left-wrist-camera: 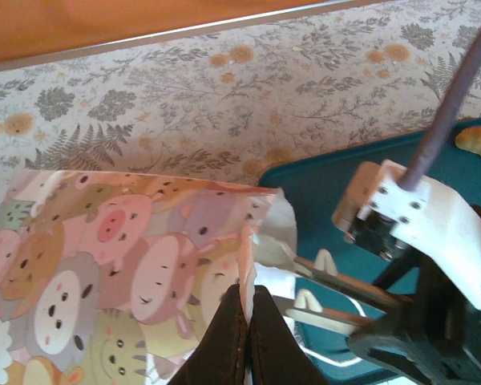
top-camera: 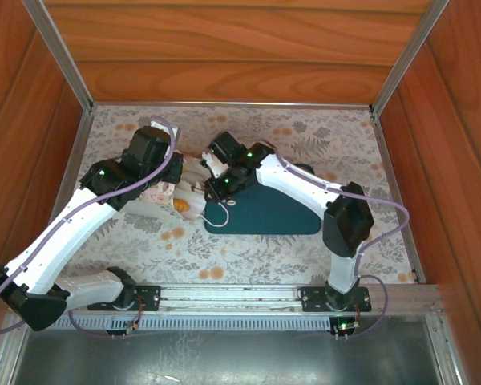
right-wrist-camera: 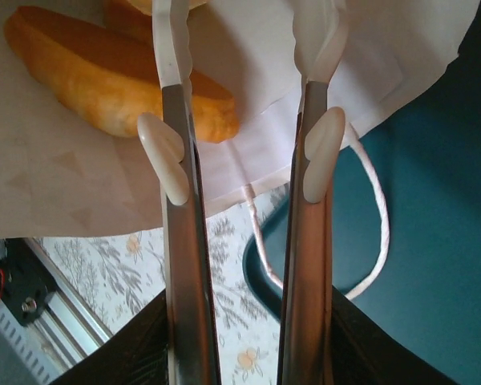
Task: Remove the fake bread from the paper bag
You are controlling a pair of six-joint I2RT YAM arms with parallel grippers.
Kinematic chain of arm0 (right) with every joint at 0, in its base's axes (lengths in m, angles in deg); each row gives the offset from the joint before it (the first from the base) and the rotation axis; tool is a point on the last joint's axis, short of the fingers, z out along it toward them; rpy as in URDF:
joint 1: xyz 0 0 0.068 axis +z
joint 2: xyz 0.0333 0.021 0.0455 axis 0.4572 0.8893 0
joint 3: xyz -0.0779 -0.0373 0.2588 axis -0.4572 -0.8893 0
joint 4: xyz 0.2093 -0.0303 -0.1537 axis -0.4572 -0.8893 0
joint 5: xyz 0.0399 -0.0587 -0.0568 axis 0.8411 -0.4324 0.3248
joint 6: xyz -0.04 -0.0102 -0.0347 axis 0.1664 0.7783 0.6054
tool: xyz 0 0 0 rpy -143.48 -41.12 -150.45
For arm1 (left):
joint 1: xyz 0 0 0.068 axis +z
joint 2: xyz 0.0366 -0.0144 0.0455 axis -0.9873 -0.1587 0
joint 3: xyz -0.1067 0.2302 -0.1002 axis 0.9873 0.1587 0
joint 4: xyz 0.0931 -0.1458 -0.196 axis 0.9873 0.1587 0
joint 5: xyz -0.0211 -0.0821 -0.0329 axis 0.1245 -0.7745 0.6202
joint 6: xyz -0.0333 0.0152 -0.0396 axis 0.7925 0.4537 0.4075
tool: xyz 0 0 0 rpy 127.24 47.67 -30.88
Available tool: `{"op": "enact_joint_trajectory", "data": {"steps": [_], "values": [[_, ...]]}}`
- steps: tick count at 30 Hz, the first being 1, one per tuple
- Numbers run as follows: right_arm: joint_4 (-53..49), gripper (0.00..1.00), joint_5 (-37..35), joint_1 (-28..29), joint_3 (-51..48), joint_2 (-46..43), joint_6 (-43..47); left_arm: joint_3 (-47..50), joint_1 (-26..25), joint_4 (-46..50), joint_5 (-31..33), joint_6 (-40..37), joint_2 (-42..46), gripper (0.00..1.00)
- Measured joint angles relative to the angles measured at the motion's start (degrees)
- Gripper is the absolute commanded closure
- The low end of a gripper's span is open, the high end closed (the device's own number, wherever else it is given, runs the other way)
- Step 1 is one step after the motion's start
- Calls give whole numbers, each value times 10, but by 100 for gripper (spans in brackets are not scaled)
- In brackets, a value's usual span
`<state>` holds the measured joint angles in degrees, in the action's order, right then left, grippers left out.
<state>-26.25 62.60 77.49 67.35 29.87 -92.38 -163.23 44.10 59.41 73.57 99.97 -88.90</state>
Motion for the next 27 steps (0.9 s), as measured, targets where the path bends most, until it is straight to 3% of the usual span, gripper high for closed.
{"op": "enact_joint_trajectory", "data": {"steps": [6,11,23,27], "values": [[-3,55,11,3,68,59,2,0,20,4,6,0,0,100],[-11,54,16,7,69,58,8,0,27,19,12,-2,2,100],[66,49,29,16,-150,-129,125,6,35,45,20,-3,43,100],[92,49,14,37,-178,-143,180,12,35,52,20,-1,43,100]]}}
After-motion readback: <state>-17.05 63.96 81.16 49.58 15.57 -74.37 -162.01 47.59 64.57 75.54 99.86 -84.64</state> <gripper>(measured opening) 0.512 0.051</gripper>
